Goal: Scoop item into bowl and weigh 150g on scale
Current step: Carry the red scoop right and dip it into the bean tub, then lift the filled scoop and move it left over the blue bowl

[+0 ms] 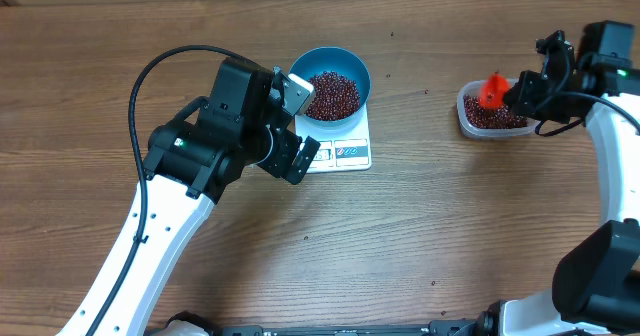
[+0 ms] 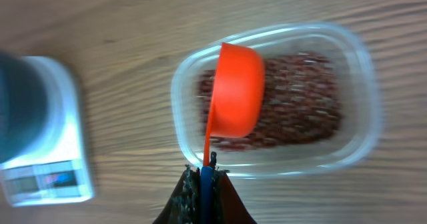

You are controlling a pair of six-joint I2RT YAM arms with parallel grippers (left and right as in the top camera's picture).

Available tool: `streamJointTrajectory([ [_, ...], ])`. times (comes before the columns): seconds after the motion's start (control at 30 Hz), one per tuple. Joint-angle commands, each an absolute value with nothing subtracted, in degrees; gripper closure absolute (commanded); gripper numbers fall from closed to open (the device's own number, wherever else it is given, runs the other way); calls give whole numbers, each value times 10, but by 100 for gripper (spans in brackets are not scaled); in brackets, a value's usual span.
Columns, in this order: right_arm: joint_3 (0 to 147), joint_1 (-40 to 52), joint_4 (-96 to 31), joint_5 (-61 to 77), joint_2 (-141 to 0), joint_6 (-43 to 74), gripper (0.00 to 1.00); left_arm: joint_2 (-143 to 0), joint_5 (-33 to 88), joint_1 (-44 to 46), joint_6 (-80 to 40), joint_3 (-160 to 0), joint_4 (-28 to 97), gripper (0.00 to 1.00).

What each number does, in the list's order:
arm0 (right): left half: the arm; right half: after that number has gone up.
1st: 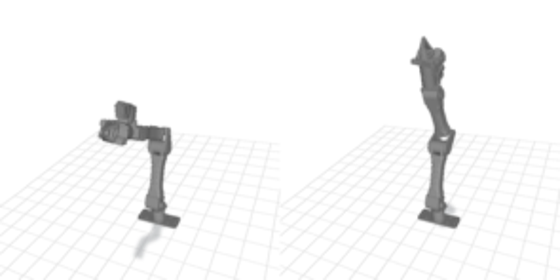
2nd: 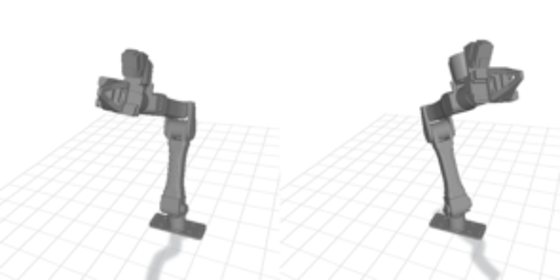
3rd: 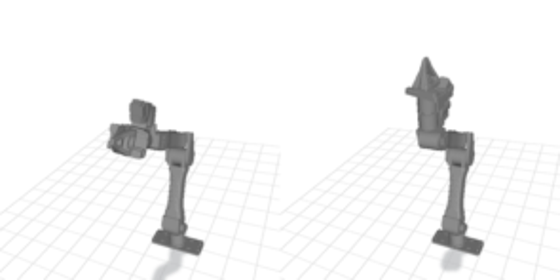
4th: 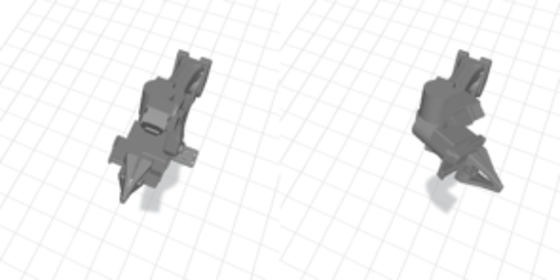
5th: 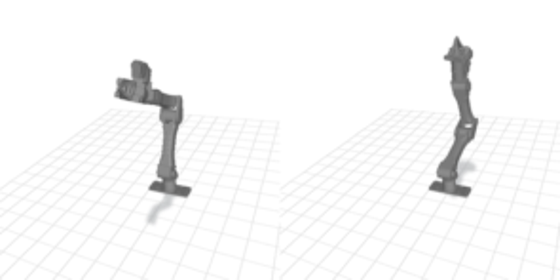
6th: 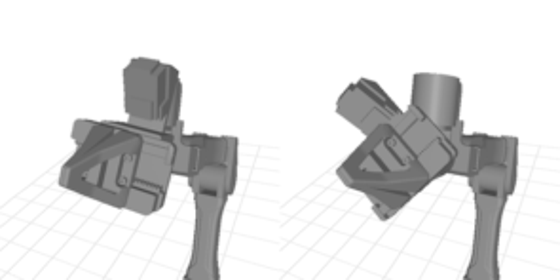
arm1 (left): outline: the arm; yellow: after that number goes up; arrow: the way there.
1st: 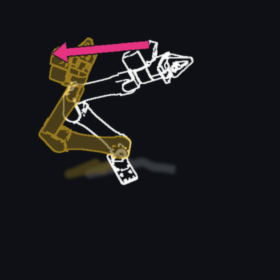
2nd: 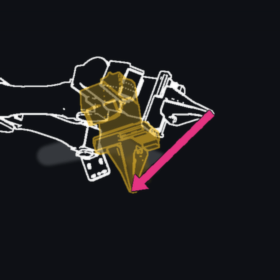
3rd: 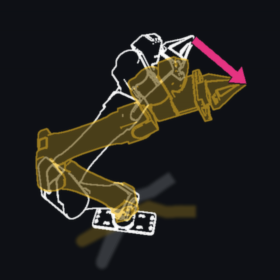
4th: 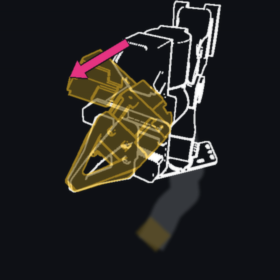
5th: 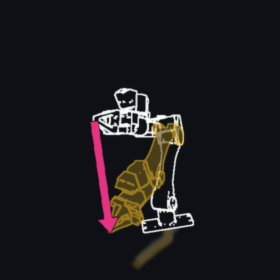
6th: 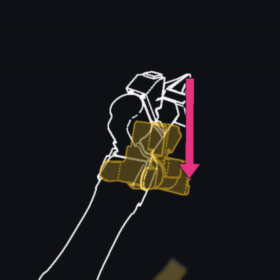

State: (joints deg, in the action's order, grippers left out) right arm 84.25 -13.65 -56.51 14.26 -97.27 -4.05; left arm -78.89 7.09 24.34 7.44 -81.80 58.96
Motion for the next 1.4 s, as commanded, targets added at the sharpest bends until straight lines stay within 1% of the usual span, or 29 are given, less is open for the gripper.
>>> streamJointTrajectory([
  [0.0, 852, -89, -561, -93, -954, 5, 97, -791, 71, 244, 69, -822, 589, 0],
  [0.3, 852, 8, -559, -261, -954, 4, 96, -791, 71, 244, 69, -822, 589, 0],
  [0.53, 852, 23, -565, -268, -954, 5, 96, -791, 71, 244, 69, -822, 589, 1],
  [0.6, 853, 23, -565, -218, -952, 4, 96, -791, 70, 244, 69, -822, 589, 0],
  [0.63, 853, 23, -562, -160, -945, 2, 96, -791, 71, 244, 69, -822, 589, 0],
  [0.67, 853, 23, -560, -136, -942, -1, 96, -791, 71, 244, 69, -822, 589, 0],
  [0.73, 853, 23, -535, -11, -921, -18, 96, -791, 71, 244, 69, -822, 589, 0],
  [0.77, 853, 24, -515, 55, -908, -44, 96, -791, 71, 244, 69, -822, 589, 0],
  [0.9, 853, 38, -456, 199, -881, -105, 96, -791, 71, 244, 69, -822, 589, 0],
  [0.97, 852, 57, -433, 274, -883, -163, 96, -791, 71, 244, 69, -822, 589, 0],
  [1.2, 852, 128, -424, 283, -934, -239, 96, -791, 71, 244, 69, -822, 589, 0],
  [1.37, 852, 202, -391, 194, -990, -246, 96, -791, 71, 244, 69, -822, 589, 0],
])
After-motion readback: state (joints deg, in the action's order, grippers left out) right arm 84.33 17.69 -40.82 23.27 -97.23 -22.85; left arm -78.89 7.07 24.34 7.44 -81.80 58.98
